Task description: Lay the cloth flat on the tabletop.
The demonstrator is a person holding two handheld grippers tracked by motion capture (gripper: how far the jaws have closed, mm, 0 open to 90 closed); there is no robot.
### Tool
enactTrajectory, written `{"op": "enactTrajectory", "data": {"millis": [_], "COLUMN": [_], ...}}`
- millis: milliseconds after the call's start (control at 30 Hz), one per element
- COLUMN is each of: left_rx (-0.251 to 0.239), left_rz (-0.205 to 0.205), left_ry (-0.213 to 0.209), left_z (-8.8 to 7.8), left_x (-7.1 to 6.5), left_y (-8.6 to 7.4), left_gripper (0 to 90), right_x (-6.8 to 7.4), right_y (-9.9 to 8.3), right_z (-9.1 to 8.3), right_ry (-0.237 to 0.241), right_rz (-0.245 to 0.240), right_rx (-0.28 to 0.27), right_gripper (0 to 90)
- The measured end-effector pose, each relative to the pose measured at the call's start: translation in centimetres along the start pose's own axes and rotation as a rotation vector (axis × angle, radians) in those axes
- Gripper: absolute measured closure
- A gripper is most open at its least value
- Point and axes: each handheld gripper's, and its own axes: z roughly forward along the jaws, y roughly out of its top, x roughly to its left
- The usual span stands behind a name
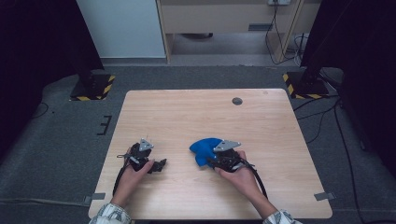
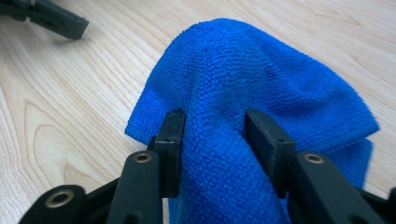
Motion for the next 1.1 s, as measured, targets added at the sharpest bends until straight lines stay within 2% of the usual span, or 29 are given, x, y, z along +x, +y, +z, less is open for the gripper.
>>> {"op": "enactTrajectory", "data": {"millis": [133,233,467,567,600,633,733,767,900,967,1000,1033,1067,1100], "left_rx": [0.0,0.0,0.0,0.0,0.0,0.0,0.0,-0.001,-0.01,-0.009,-0.009,-0.008,-0.008,-0.015], "left_rz": [0.0,0.0,0.0,0.0,0.0,0.0,0.0,0.002,0.012,0.029,0.029,0.05,0.05,0.065], "left_ry": [0.0,0.0,0.0,0.0,0.0,0.0,0.001,0.003,0.005,0.004,0.004,-0.001,-0.001,-0.009], "left_z": [0.0,0.0,0.0,0.0,0.0,0.0,0.0,0.0,-0.1,-0.1,-0.1,-0.2,-0.2,-0.2], "left_x": [0.0,0.0,0.0,0.0,0.0,0.0,0.0,0.0,-0.4,-0.9,-0.9,-1.6,-1.6,-2.2], "left_y": [0.0,0.0,0.0,0.0,0.0,0.0,0.0,0.0,0.1,0.2,0.2,0.4,0.4,0.7], "left_gripper": [0.0,0.0,0.0,0.0,0.0,0.0,0.0,0.0,2.1,4.8,5.1,5.5,5.6,5.8], "right_x": [0.2,-0.4,-0.5,-0.4,-0.4,-0.4,-0.5,-0.6,-0.7,-0.7,-0.7,-0.8,-0.8,-0.9], "right_y": [0.0,-0.1,-0.5,-0.6,-0.6,-0.4,-0.1,0.4,1.2,1.4,1.4,1.2,1.2,0.7], "right_z": [0.3,0.7,1.5,1.8,1.8,1.4,0.9,0.1,-1.6,-2.5,-2.5,-3.6,-3.6,-4.3], "right_ry": [0.004,-0.007,-0.024,-0.027,-0.027,-0.022,-0.012,0.003,0.029,0.02,0.02,0.015,0.015,0.009], "right_rz": [-0.013,0.01,0.002,-0.015,-0.015,-0.016,-0.005,0.005,-0.003,-0.014,-0.014,-0.017,-0.017,-0.024], "right_rx": [0.007,0.008,0.037,0.038,0.038,0.022,-0.003,-0.032,-0.091,-0.112,-0.112,-0.118,-0.118,-0.111], "right_gripper": [53.0,46.8,41.0,24.9,24.9,18.1,14.3,12.6,13.0,20.4,20.4,27.5,27.5,38.6]}}
